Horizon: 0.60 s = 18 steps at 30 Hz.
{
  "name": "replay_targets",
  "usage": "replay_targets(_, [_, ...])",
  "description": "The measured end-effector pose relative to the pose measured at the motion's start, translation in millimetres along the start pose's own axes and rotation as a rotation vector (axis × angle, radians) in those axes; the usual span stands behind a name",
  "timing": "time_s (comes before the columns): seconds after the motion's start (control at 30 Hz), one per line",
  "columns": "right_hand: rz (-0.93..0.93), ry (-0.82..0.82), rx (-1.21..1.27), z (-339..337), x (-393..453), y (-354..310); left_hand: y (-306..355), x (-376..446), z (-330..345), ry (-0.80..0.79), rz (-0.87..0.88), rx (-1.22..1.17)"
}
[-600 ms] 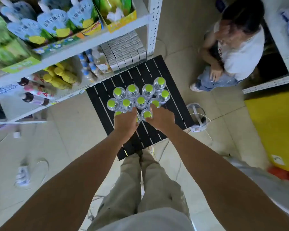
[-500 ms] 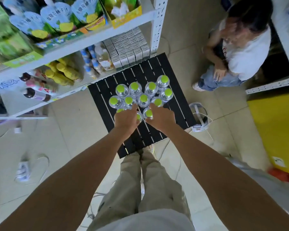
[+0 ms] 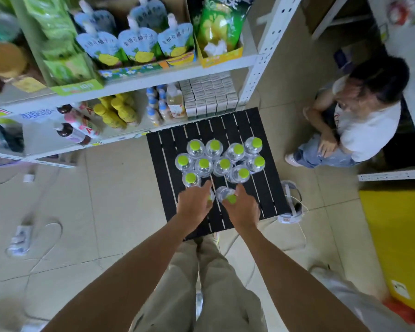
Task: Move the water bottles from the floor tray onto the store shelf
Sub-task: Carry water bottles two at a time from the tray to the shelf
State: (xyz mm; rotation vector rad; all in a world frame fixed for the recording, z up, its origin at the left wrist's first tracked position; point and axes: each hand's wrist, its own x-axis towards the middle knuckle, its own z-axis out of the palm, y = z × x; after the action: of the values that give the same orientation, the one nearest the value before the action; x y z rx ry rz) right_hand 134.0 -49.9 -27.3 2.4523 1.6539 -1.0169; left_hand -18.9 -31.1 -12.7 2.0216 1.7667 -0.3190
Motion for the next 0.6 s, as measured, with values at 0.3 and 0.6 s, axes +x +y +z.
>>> replay_targets(0.3, [-0.17, 0.094, 0.062, -74, -107, -78, -63, -124, -111, 0.195, -0.376, -0.479])
replay_targets(0.6, [-0.684, 0.143, 0.064, -196, -232, -297, -198, -266, -288, 0.741, -0.401, -0.614])
